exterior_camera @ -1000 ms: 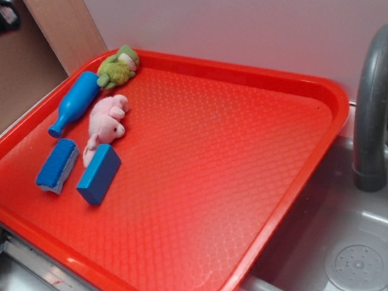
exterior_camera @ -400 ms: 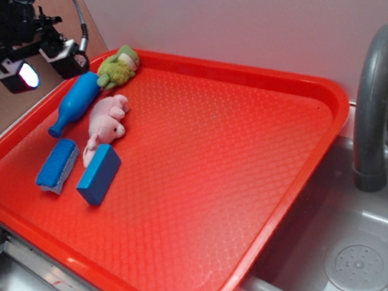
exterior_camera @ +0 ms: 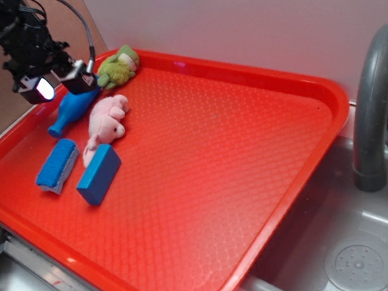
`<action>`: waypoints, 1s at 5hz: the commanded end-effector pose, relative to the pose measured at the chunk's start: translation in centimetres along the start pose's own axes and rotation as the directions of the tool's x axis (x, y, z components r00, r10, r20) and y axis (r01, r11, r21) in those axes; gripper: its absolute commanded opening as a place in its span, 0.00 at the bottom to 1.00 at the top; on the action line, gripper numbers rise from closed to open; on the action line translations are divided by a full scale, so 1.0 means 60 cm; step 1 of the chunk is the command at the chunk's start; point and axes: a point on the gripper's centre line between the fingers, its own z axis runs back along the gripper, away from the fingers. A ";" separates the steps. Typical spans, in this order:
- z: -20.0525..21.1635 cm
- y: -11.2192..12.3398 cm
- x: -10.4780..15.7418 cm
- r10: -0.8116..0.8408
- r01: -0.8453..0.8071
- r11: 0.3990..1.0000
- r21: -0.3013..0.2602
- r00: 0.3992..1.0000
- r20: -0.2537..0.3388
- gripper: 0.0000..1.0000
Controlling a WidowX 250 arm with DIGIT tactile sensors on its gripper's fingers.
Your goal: Grab the blue bottle.
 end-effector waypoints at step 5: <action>0.170 -0.097 -0.025 -0.107 0.112 0.990 0.087 0.992 -0.066 0.00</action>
